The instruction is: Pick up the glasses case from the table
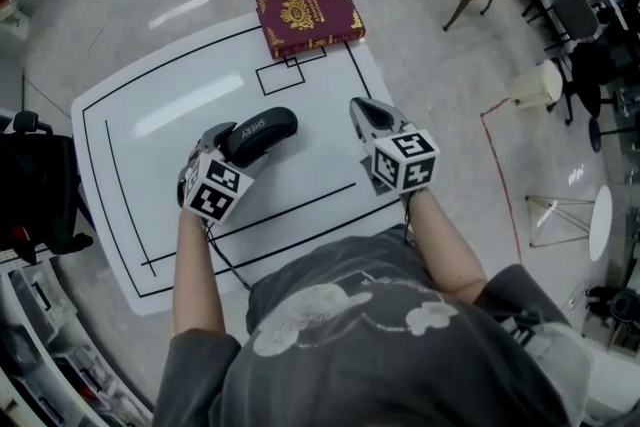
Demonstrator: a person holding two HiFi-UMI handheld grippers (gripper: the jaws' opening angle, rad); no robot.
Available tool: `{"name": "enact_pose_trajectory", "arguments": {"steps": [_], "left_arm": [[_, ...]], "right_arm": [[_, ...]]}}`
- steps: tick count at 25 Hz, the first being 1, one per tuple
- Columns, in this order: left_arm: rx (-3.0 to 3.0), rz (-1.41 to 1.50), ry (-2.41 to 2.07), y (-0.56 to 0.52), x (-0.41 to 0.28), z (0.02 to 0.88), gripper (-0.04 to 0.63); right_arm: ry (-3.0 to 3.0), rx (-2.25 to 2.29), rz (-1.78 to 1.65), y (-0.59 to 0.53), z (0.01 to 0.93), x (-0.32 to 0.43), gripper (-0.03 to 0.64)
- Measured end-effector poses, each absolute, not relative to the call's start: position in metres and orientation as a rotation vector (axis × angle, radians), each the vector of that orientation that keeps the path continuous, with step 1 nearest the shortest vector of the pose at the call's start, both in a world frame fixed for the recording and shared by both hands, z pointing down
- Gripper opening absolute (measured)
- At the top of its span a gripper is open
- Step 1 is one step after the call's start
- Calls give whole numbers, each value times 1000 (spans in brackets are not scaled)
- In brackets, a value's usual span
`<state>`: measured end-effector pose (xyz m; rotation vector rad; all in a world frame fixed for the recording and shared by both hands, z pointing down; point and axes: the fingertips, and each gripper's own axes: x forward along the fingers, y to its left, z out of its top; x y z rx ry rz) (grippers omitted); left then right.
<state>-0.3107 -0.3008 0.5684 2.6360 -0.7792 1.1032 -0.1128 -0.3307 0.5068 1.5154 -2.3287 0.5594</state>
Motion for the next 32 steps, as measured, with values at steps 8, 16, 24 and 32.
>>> {"name": "enact_pose_trajectory", "arguments": {"steps": [8,16,24,32], "left_arm": [[2527,979,-1005,-288,-314,534,342],[2413,808,-1265,-257,-314,495,340],[2298,746,-1469,-211,-300,477,341],[2179,742,-1608,-172,-269,477,340]], "right_arm": [[-2432,1427,532,-324,488,-114,0],[-2553,1225,494,-315,476,-123,0],[-2656,1021,463,-296,465,-124,0],[-2722,814,420,-274,462,-104,-1]]}}
